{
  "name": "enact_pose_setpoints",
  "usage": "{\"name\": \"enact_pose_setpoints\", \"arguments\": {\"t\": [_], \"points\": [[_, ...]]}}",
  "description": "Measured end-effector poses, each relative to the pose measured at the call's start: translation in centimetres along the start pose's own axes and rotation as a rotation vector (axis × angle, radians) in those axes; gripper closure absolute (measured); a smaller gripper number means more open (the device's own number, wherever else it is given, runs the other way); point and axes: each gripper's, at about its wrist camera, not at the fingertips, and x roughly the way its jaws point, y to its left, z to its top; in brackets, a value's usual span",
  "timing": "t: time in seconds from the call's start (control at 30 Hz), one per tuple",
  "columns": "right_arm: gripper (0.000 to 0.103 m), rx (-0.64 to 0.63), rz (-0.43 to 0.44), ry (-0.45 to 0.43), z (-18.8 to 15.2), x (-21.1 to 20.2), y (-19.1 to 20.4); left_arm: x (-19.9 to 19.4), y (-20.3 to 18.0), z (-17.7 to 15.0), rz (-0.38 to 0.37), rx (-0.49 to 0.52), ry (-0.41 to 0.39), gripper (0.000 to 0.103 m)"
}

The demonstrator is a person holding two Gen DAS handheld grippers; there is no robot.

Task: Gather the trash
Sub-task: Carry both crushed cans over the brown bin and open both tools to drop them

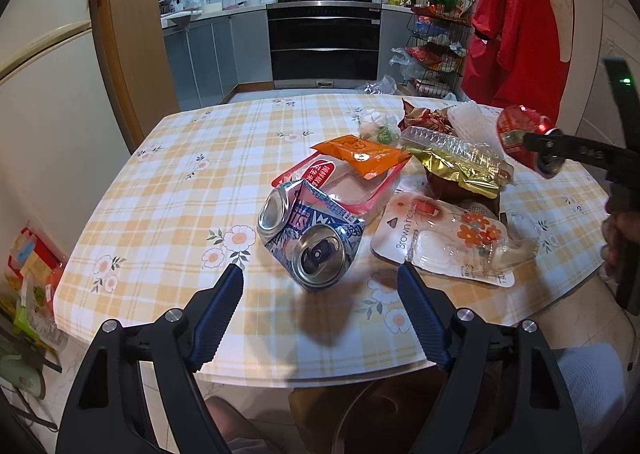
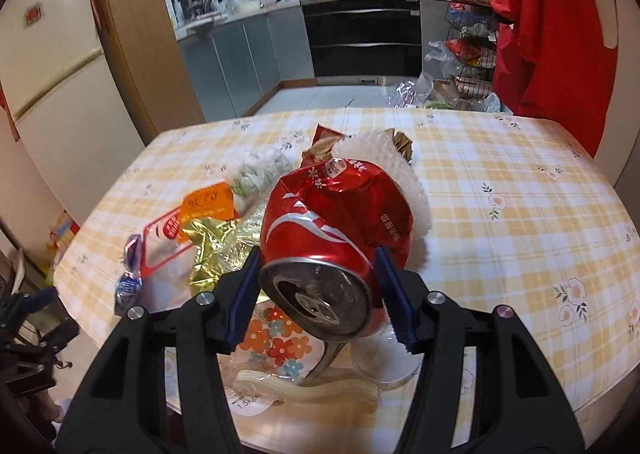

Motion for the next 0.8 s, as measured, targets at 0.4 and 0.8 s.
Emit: {"name": "enact_pose_setpoints", "arguments": {"t": [0.4, 0.8], "points": [[0.046, 0.020, 0.032, -0.022, -0.9, -2.0, -0.3, 5.6, -1.5, 0.7, 0.070, 0.117, 0.042, 0.026], [0.046, 0.050, 0.068, -0.038, -1.1, -3.8, -0.7, 7.9, -2.6, -0.1, 0.128, 0.280, 0.048, 0.070]]}}
